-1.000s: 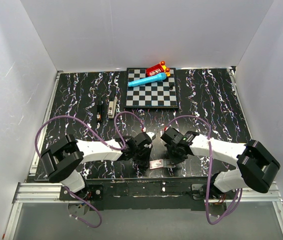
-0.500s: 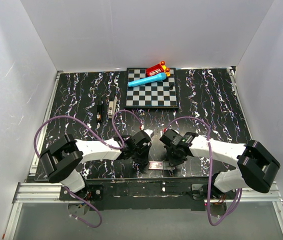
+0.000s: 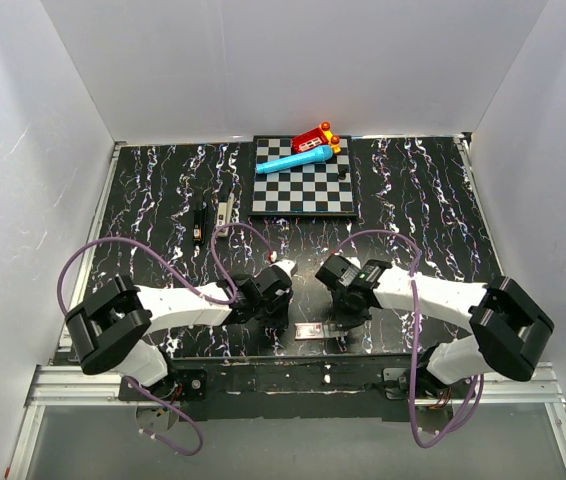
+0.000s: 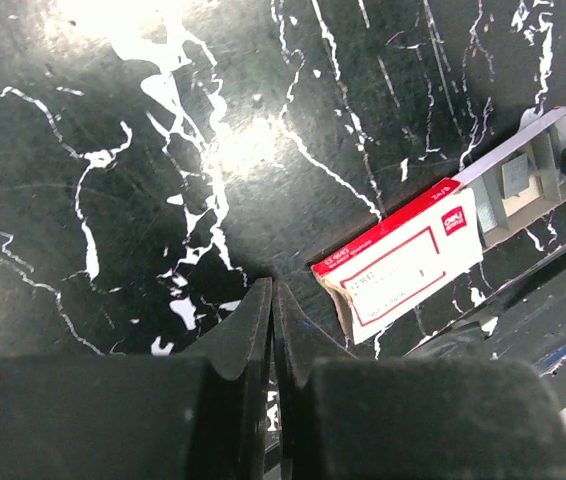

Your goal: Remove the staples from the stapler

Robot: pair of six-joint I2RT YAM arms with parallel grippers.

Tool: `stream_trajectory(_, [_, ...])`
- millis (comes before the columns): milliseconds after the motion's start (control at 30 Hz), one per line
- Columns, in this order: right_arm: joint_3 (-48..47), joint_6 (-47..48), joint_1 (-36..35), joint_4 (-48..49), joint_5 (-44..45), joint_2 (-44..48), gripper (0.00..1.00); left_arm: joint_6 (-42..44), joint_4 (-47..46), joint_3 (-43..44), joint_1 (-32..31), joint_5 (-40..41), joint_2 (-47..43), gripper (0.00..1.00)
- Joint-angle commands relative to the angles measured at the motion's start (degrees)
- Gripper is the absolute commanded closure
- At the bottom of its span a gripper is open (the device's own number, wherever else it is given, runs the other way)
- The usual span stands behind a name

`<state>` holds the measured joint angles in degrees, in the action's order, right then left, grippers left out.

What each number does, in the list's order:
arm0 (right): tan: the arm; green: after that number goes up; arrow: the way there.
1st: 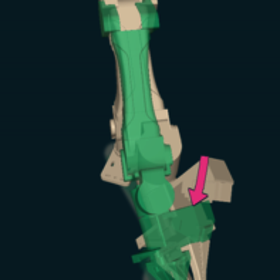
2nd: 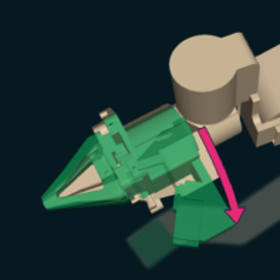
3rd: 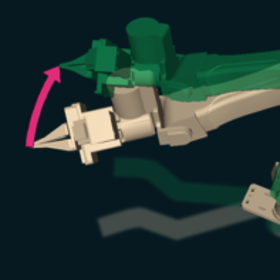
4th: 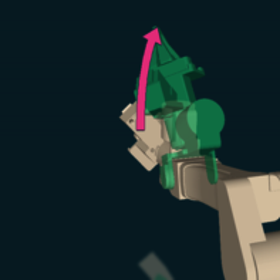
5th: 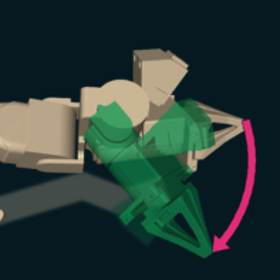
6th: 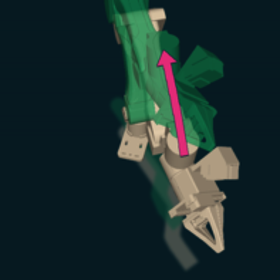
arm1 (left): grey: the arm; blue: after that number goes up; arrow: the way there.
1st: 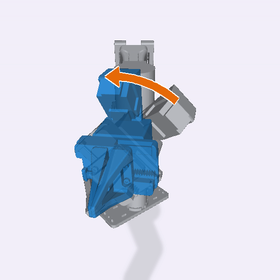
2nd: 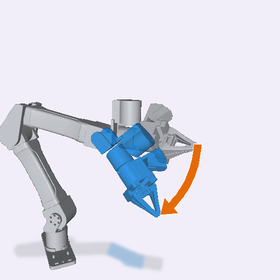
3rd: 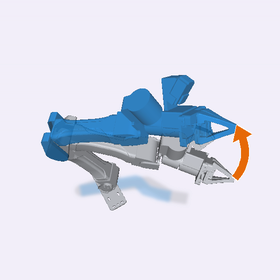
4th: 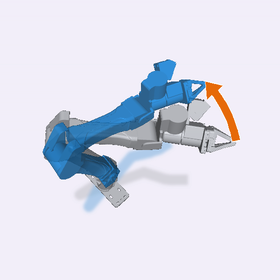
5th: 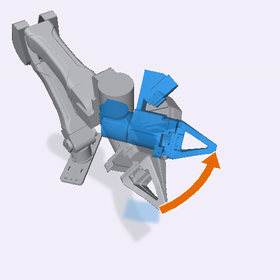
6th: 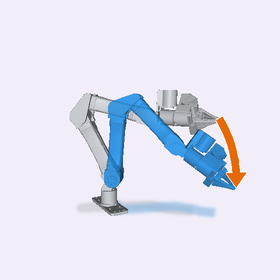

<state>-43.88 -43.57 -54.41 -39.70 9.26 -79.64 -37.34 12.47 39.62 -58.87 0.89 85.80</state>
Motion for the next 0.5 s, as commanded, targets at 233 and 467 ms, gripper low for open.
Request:
stream_trajectory(233, [-4.3, -3.3, -0.3, -1.1, 0.1, -2.4, 0.99, 0.0, 7.7, -3.8, 0.5, 2.7, 0.2, 1.00])
stream_trajectory(467, [-4.4, -5.7, -0.3, 0.2, -1.1, -3.9, 0.99, 0.0, 7.3, -3.3, 0.5, 1.6, 1.3, 1.00])
